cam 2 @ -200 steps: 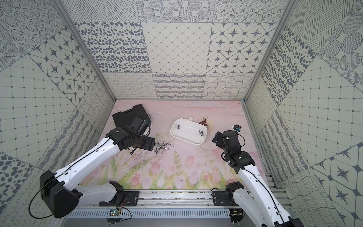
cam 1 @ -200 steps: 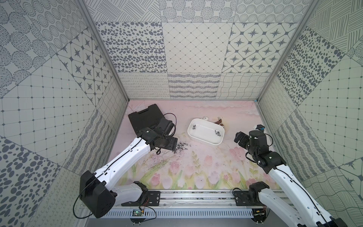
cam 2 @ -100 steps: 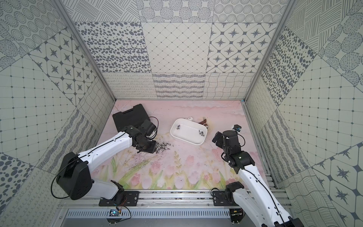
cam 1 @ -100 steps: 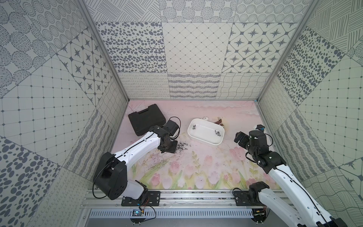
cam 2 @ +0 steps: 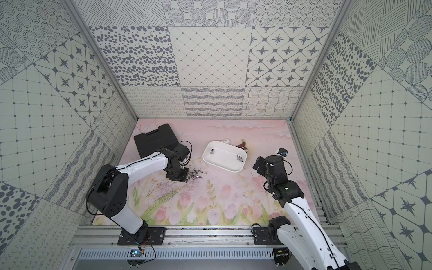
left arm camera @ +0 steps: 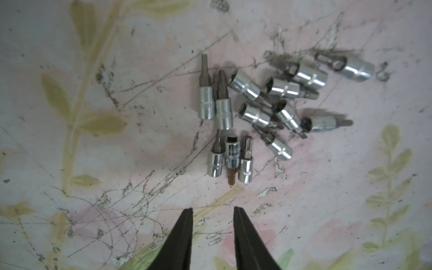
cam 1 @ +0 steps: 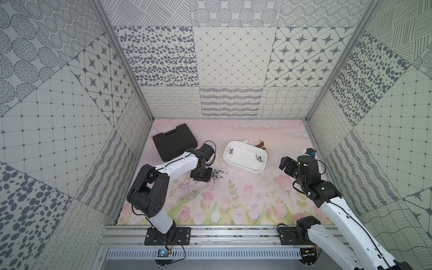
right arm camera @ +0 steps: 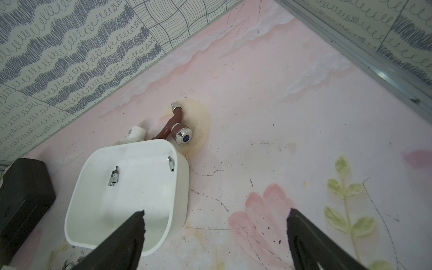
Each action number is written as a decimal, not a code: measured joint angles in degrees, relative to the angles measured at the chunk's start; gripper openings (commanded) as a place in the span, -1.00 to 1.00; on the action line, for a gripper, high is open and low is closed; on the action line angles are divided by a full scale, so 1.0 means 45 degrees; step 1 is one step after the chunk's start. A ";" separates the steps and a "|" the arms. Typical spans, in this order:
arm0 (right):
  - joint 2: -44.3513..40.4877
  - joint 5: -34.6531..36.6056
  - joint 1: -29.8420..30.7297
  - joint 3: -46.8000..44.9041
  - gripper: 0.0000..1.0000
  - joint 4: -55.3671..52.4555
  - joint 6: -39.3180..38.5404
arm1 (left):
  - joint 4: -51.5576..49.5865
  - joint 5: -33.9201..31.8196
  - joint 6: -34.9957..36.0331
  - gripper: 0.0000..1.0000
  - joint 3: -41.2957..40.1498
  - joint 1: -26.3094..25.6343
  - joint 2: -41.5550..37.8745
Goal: Put the bit on the desktop into the storage box
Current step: Pick up the screwdriver bit from the center of the board.
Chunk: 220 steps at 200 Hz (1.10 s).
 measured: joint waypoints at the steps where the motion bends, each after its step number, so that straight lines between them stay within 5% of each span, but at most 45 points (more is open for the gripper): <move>1: 0.0000 0.0005 0.0000 0.0000 0.94 0.0000 0.0000 | 0.0005 0.0000 0.0005 -0.38 0.0015 0.0000 0.0024; 102: -0.0005 0.0005 0.0000 -0.0015 0.93 0.0000 0.0000 | 0.0296 0.0000 0.0155 -0.60 0.0631 0.0005 0.1258; 220: 0.0000 0.0005 0.0000 -0.0063 0.93 -0.0005 0.0000 | 0.0257 -0.0228 0.0155 -0.58 0.0656 0.0029 0.0641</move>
